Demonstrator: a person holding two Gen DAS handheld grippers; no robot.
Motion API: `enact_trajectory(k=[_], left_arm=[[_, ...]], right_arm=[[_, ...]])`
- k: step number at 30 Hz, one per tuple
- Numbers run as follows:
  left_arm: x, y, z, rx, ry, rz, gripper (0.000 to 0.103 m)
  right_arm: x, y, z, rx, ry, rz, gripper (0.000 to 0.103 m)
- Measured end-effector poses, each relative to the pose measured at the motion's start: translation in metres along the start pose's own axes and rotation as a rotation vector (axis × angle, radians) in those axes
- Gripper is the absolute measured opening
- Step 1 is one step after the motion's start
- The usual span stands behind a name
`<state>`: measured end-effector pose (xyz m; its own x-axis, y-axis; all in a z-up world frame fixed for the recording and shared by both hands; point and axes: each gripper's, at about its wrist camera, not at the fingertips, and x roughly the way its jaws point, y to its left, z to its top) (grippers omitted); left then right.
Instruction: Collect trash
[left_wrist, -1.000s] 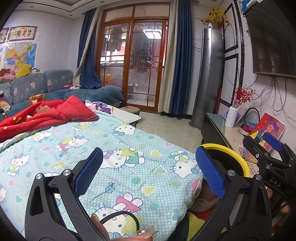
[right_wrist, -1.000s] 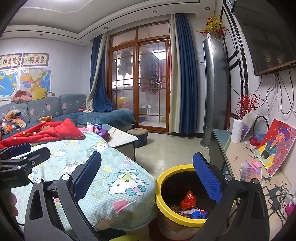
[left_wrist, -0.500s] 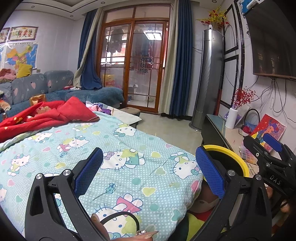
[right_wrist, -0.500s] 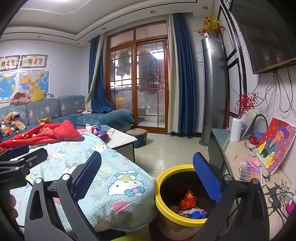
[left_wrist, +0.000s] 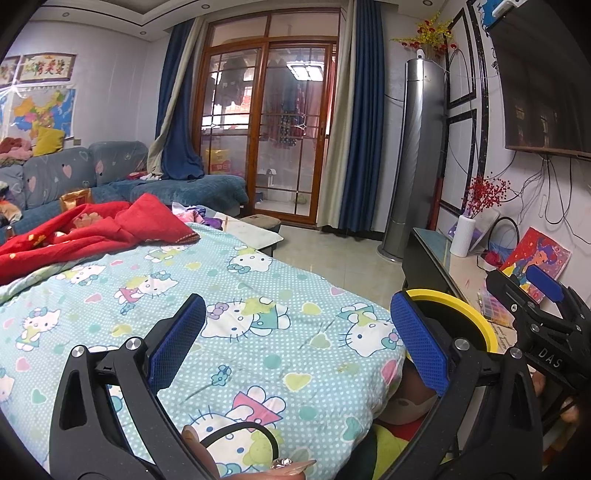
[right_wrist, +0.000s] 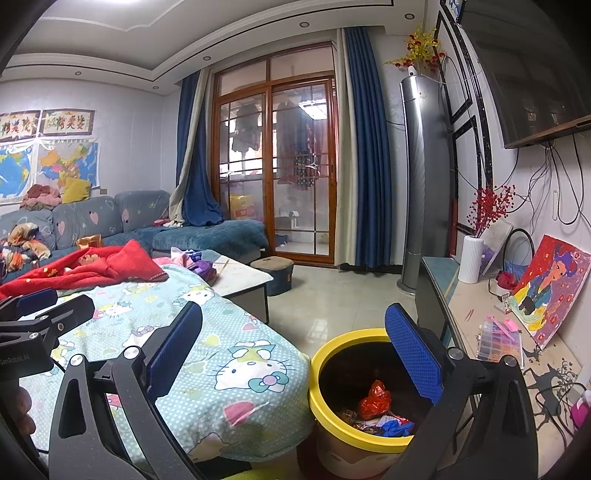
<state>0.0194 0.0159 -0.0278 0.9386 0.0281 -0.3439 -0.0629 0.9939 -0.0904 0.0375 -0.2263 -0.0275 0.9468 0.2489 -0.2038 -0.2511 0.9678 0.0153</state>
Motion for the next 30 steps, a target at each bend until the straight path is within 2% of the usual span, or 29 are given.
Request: enact_trajectory(k=[24, 28, 30], left_arm=[[0.0, 0.002, 0.0, 0.0, 0.008, -0.013, 0.092], [0.0, 0.003, 0.001, -0.003, 0.019, -0.012, 0.092], [-0.002, 0.01, 0.003, -0.028, 0.028, -0.02, 0.092]], right_arm=[[0.0, -0.003, 0.004, 0.001, -0.001, -0.003, 0.097], [0.004, -0.009, 0.012, 0.033, 0.014, -0.012, 0.097], [0.01, -0.009, 0.019, 0.052, 0.036, 0.027, 0.097]])
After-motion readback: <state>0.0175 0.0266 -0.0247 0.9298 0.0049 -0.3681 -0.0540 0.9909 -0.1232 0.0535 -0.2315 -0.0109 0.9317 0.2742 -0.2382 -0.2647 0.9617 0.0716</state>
